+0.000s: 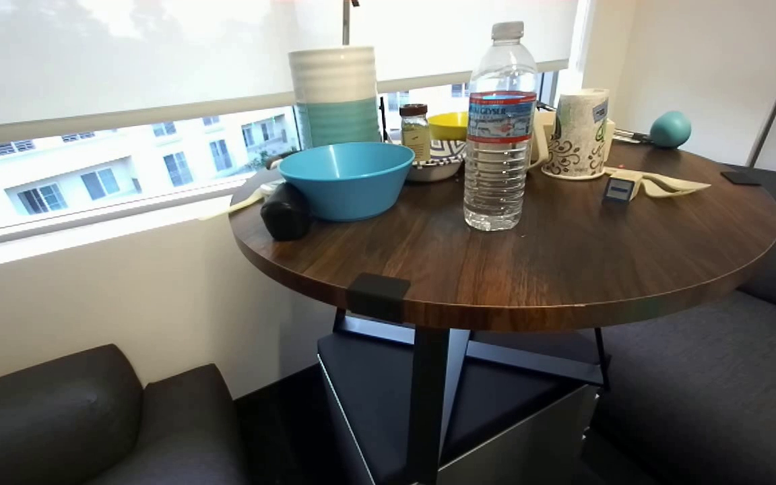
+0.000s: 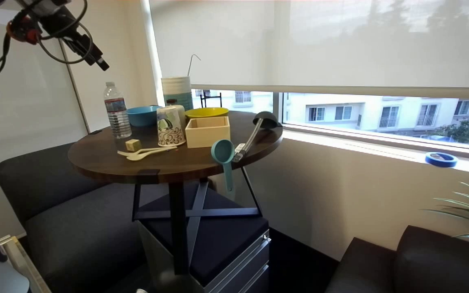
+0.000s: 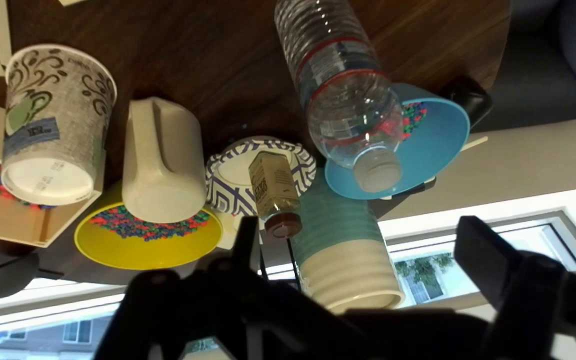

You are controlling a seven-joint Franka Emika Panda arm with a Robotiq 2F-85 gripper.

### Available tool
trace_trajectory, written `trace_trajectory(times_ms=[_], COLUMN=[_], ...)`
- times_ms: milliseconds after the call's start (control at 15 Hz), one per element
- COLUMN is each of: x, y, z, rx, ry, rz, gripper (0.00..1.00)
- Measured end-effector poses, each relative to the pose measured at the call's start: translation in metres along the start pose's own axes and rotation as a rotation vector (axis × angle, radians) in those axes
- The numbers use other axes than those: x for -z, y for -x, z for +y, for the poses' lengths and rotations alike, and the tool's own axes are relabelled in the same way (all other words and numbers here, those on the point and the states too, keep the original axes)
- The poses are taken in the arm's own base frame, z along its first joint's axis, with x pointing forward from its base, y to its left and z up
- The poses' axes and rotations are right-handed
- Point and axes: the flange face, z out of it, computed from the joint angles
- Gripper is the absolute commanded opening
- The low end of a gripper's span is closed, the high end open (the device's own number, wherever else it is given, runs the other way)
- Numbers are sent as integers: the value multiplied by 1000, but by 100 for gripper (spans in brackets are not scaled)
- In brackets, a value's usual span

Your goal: Put the bottle upright

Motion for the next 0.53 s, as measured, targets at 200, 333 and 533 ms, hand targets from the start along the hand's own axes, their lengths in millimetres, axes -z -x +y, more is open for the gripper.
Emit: trace_trajectory(times_ms=[200, 333, 533], x=[14, 18, 16], y=[-2, -3, -2], z=[-6, -8, -7], rx=[-14, -11, -12], ry=[-6, -1, 2], rz=[-60, -78, -81], gripper=[100, 100, 100])
